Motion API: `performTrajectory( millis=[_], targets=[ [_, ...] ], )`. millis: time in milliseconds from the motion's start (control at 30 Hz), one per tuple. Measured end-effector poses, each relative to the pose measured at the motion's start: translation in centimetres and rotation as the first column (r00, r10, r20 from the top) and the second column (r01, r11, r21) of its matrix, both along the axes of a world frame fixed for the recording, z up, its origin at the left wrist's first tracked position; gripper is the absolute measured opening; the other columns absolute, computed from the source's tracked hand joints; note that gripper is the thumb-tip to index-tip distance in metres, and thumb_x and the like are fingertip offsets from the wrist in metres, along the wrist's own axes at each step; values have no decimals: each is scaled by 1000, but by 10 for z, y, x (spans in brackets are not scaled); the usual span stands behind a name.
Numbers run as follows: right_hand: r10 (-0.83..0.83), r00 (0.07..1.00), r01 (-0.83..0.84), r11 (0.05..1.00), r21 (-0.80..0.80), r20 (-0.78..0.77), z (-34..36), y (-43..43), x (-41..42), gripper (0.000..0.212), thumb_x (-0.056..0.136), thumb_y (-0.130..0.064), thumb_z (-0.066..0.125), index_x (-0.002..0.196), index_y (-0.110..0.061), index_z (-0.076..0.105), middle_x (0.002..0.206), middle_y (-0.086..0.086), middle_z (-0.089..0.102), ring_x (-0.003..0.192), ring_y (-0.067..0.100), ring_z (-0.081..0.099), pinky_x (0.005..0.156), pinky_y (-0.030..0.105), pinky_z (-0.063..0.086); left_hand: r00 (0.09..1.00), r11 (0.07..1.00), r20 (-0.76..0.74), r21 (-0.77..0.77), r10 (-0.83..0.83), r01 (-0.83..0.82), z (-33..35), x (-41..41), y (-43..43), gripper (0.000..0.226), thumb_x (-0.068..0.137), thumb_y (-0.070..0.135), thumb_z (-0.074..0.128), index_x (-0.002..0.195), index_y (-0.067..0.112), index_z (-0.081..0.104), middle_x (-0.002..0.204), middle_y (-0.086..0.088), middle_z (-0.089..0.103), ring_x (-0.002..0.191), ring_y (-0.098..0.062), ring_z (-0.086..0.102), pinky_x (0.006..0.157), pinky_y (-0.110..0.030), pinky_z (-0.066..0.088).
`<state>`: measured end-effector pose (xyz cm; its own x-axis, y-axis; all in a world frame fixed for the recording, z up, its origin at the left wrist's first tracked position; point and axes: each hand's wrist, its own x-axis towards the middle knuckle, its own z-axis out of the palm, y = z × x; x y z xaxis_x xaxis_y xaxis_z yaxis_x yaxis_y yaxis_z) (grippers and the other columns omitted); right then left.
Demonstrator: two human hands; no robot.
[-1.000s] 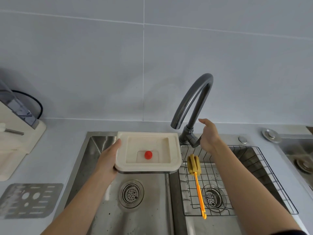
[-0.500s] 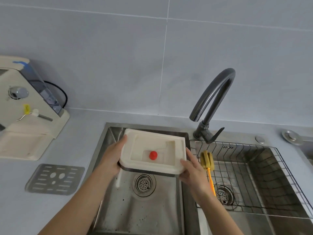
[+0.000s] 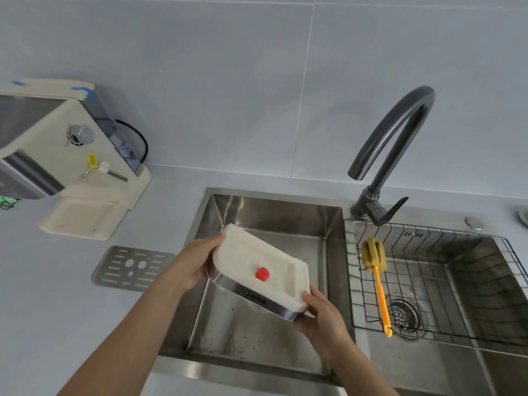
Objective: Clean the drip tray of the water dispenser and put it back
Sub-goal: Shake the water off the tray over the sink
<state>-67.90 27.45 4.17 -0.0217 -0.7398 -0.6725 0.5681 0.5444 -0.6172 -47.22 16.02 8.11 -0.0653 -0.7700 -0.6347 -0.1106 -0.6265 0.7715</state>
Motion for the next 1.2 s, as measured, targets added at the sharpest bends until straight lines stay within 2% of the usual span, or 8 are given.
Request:
performTrajectory(
  millis=[233,433,500,633,767,833,1033,1200],
  targets=[
    [-140,964,85,967,238,224,-14,11,18,19,93,-6,43,106,0,55,90,18,55,84,32,52,46,36,57,969,993,221,-6,-112,116,5,-4,-13,30,82,41,61,78,11,64,83,-9,58,77,-21,50,62,-27,35],
    [-205,884,33,924,380,421,-16,16,37,19,94,-4,39,92,11,52,79,22,56,70,33,53,35,38,53,865,969,454,-19,-212,247,20,-29,-34,42,81,37,63,54,13,43,38,2,41,33,-9,33,26,-11,21],
    [-268,843,45,900,434,467,-16,17,43,22,92,3,33,83,12,51,78,22,51,64,34,53,31,42,51,756,934,574,47,-315,354,23,-38,-42,46,80,44,62,51,14,41,29,4,38,28,-9,31,28,-12,23],
    [-261,816,-23,878,479,517,-25,17,54,34,91,1,29,72,14,55,68,24,59,36,39,59,27,36,48,551,842,678,194,-486,504,23,-54,-54,47,79,46,59,48,15,41,46,-2,40,38,-14,31,44,-23,25],
    [-226,806,-102,858,504,548,-28,14,56,37,88,-1,27,68,12,56,73,28,61,67,44,59,29,31,49,380,772,752,260,-539,579,21,-71,-56,40,76,46,52,47,19,44,50,0,44,41,-15,39,57,-23,32],
    [-213,801,-126,854,505,559,-33,11,56,48,88,-2,28,56,14,59,74,31,60,73,42,55,28,29,49,337,754,775,257,-534,605,21,-78,-55,38,80,44,48,51,19,46,53,2,45,44,-15,45,65,-24,36],
    [-180,846,-112,860,498,502,-51,0,50,42,91,-11,21,83,9,57,58,34,64,68,32,52,31,25,49,254,726,835,227,-488,649,27,-90,-56,36,84,43,41,56,22,46,62,3,52,51,-11,53,67,-24,38],
    [-127,893,-100,879,466,432,-50,-11,40,42,92,-5,19,87,12,56,72,24,58,35,28,56,31,23,48,257,707,854,167,-452,687,30,-87,-59,39,84,47,41,55,23,47,62,3,55,54,-12,56,69,-26,40]
  ],
)
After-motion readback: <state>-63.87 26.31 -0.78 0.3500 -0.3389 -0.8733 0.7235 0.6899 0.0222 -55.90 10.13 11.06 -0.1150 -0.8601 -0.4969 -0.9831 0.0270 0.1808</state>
